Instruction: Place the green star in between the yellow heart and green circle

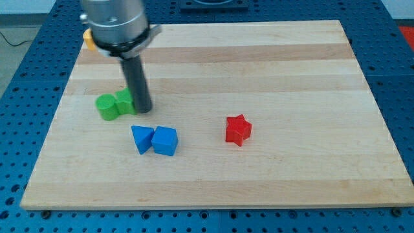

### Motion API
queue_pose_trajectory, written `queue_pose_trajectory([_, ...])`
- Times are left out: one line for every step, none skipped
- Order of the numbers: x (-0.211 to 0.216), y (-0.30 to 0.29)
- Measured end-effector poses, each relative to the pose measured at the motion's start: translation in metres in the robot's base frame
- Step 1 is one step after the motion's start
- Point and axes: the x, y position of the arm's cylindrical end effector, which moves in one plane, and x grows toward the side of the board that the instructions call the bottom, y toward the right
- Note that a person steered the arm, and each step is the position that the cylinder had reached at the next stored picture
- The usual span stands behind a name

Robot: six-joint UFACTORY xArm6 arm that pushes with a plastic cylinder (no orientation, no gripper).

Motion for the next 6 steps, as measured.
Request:
queue_pose_trajectory([-0.004, -0.064])
queue_pose_trajectory([-0.002, -0.082])
queue_pose_trajectory([0.043, -0.055])
queue_pose_trajectory([0.05, -0.082])
queue_pose_trajectory([0.011, -0.096])
queue_pose_trajectory([-0.04, -0.096])
